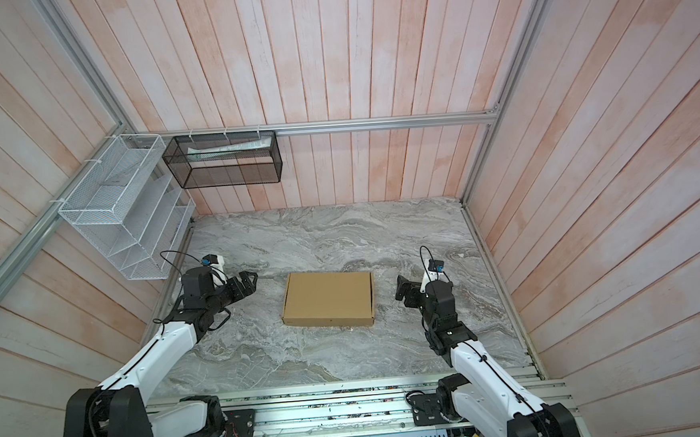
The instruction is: Fold the paper box
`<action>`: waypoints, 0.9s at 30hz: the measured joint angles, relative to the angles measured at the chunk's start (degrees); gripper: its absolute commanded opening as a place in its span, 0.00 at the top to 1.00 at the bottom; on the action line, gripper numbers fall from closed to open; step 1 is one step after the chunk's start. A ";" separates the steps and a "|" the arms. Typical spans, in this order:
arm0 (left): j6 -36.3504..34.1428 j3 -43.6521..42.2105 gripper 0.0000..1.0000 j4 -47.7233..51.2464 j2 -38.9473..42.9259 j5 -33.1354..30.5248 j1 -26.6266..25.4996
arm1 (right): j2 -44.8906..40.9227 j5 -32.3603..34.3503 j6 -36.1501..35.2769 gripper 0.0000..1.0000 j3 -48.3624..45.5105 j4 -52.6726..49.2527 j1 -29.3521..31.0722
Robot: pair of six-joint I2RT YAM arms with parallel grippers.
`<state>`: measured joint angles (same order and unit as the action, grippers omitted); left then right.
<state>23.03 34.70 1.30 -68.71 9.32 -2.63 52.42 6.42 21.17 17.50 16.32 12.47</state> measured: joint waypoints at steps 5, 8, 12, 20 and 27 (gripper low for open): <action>-2.38 -4.44 0.00 -4.87 0.83 -7.63 0.00 | 2.47 1.27 -0.22 0.02 0.00 3.50 -3.04; -4.20 -5.64 0.00 -6.99 0.94 -11.17 0.31 | 3.30 2.86 -0.68 0.02 0.00 6.36 -3.58; -7.28 -6.21 0.00 -11.61 0.94 -14.82 0.63 | 4.79 5.22 -2.82 0.02 0.02 9.27 -4.55; -10.71 -15.47 0.00 -24.17 0.94 -17.14 3.32 | 6.88 8.63 -7.41 0.02 -0.31 15.63 -7.04; -13.05 -18.40 0.00 -33.92 0.70 -14.62 7.06 | 8.96 9.20 -9.75 0.02 -3.41 20.22 -8.41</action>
<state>9.98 16.29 -32.62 -68.01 -5.30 4.43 61.39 15.62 11.42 14.09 36.53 4.05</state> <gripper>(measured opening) 0.998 0.979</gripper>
